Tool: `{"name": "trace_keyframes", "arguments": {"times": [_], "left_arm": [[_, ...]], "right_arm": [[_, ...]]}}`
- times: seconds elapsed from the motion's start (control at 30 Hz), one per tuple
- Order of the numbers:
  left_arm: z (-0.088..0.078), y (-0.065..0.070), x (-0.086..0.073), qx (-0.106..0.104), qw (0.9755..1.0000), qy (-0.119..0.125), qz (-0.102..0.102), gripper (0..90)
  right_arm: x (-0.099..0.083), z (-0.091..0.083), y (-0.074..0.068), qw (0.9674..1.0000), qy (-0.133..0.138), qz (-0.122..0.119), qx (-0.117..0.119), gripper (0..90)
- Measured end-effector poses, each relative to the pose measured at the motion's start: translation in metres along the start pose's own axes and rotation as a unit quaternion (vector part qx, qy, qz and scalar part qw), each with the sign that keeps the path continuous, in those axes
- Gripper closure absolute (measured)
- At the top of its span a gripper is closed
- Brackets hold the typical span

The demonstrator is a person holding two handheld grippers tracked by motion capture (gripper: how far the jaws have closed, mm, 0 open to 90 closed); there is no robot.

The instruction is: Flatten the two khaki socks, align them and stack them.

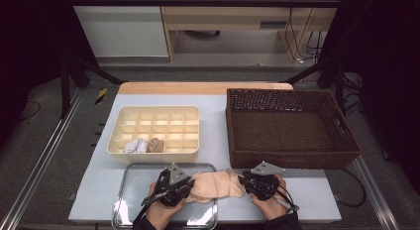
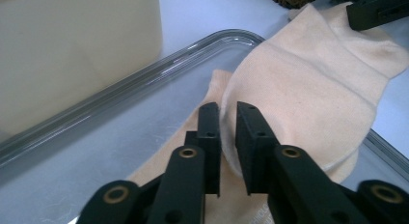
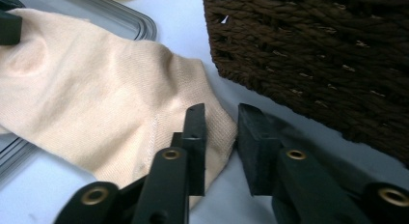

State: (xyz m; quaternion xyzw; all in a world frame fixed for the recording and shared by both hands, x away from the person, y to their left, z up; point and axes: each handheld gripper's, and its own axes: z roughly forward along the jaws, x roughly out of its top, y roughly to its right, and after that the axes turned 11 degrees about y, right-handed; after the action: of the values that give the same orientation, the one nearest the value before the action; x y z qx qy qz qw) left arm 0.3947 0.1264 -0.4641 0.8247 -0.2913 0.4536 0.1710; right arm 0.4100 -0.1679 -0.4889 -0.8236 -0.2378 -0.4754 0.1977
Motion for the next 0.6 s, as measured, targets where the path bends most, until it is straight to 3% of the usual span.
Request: {"name": "trace_keyframes", "arguments": {"times": [0.07, 0.2, 0.33, 0.6], "left_arm": [[0.000, -0.001, 0.000, -0.005, 1.0000, 0.001, 0.000, 83.6], [-0.003, -0.001, 0.000, -0.011, 0.9999, 0.007, -0.004, 87.1], [-0.009, -0.004, 0.001, -0.024, 0.9995, 0.015, -0.015, 87.5], [-0.033, -0.012, 0.004, -0.032, 0.9985, 0.039, -0.021, 87.6]], "right_arm": [[0.000, 0.001, -0.001, 1.0000, -0.001, 0.004, 0.004, 83.1], [0.004, -0.002, -0.001, 0.9999, -0.011, 0.010, 0.008, 85.3], [0.010, -0.013, -0.002, 0.9996, 0.011, 0.022, 0.017, 85.4], [0.025, -0.030, -0.011, 0.9982, 0.048, 0.014, 0.034, 85.2]]}}
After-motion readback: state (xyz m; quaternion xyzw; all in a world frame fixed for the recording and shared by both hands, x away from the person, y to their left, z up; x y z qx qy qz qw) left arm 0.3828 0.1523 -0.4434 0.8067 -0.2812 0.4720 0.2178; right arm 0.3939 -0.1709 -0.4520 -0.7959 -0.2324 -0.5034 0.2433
